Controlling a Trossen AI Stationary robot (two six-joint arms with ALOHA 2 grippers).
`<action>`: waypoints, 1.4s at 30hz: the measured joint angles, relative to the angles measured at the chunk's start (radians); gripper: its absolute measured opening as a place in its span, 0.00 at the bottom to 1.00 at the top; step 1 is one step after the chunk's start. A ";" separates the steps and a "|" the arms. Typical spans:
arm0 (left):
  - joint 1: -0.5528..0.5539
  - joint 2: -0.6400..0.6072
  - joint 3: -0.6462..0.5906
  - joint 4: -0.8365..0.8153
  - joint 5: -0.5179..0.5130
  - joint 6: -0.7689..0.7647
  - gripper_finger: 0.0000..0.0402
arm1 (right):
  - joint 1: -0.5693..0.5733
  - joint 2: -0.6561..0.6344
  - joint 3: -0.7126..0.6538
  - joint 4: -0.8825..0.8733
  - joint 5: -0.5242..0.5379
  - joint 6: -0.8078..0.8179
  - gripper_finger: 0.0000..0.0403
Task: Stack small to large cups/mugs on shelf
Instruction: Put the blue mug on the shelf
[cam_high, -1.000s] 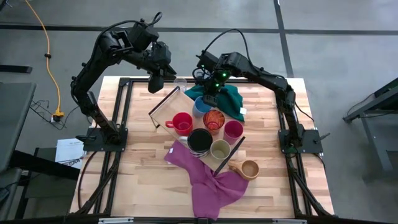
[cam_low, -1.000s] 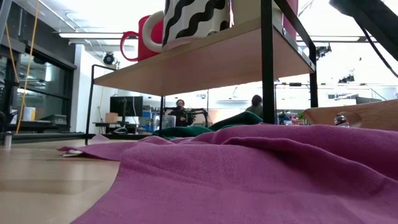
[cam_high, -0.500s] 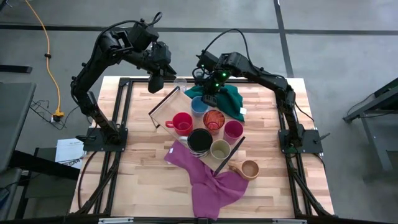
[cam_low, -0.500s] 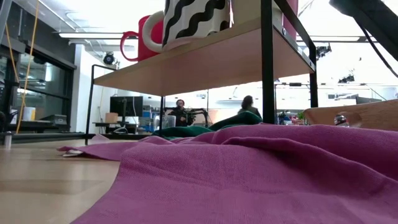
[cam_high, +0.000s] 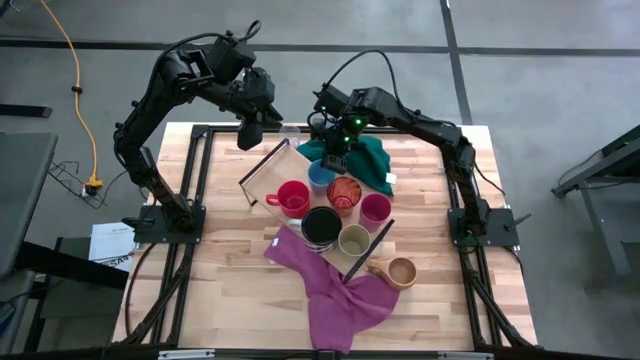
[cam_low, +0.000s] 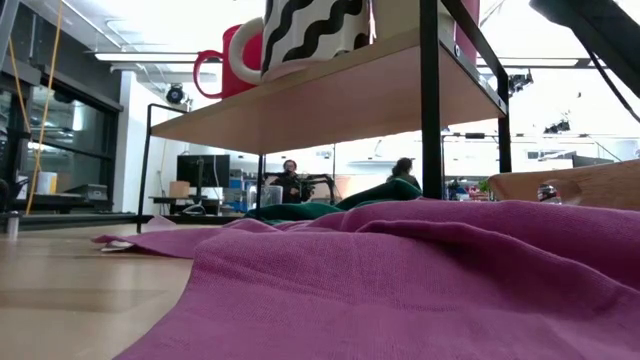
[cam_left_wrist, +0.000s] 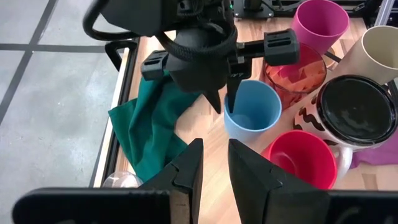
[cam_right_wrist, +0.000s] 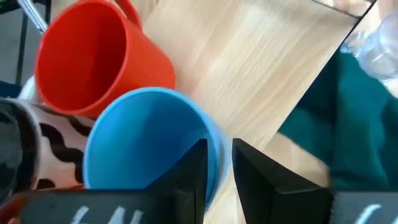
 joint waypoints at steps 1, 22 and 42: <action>0.000 0.000 0.000 0.000 0.000 0.000 0.16 | 0.000 0.000 0.000 0.005 0.006 -0.002 0.17; 0.000 0.000 0.000 -0.001 0.000 0.004 0.16 | -0.001 0.000 0.001 0.058 -0.030 -0.007 0.17; 0.002 0.000 0.000 -0.001 0.000 0.032 0.16 | -0.001 0.002 0.022 0.075 -0.040 -0.005 0.17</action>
